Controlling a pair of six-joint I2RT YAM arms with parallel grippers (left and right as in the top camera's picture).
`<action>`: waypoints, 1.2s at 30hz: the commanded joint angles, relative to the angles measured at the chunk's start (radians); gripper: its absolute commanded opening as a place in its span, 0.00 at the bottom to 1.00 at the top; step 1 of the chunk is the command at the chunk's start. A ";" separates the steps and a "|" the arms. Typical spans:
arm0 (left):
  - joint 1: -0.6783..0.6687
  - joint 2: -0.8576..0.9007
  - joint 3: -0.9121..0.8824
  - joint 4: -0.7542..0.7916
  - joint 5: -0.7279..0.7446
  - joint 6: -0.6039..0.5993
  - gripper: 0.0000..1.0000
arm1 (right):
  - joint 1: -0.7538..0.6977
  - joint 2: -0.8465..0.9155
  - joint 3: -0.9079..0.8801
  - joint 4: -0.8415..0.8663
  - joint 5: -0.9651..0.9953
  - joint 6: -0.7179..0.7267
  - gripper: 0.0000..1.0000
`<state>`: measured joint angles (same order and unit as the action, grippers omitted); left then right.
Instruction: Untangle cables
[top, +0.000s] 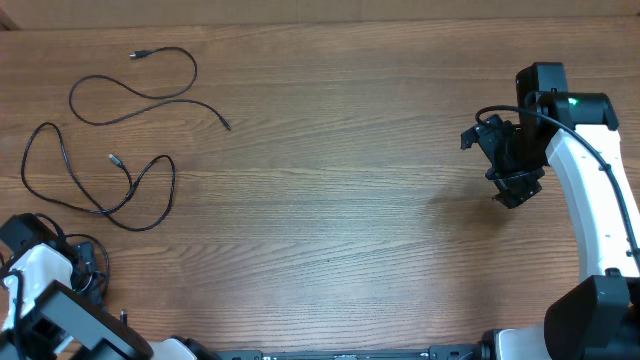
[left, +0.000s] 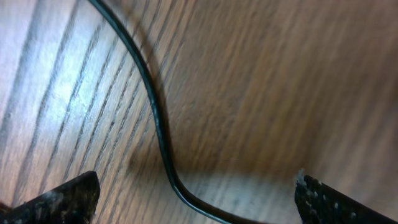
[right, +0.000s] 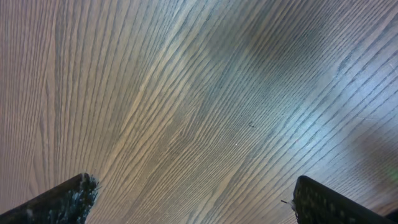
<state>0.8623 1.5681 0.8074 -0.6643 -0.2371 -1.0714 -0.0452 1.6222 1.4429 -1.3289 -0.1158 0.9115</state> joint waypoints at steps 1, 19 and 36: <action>0.019 0.047 -0.009 0.000 0.002 -0.047 1.00 | -0.003 -0.009 0.017 0.000 0.002 -0.004 1.00; 0.195 0.134 -0.036 0.066 0.002 -0.051 0.45 | -0.003 -0.009 0.017 0.000 0.002 -0.003 1.00; 0.192 0.175 -0.036 0.131 0.001 0.092 0.04 | -0.003 -0.009 0.017 0.000 0.002 -0.004 1.00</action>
<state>1.0492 1.6730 0.8173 -0.5323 -0.2962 -1.0370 -0.0452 1.6222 1.4429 -1.3293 -0.1158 0.9119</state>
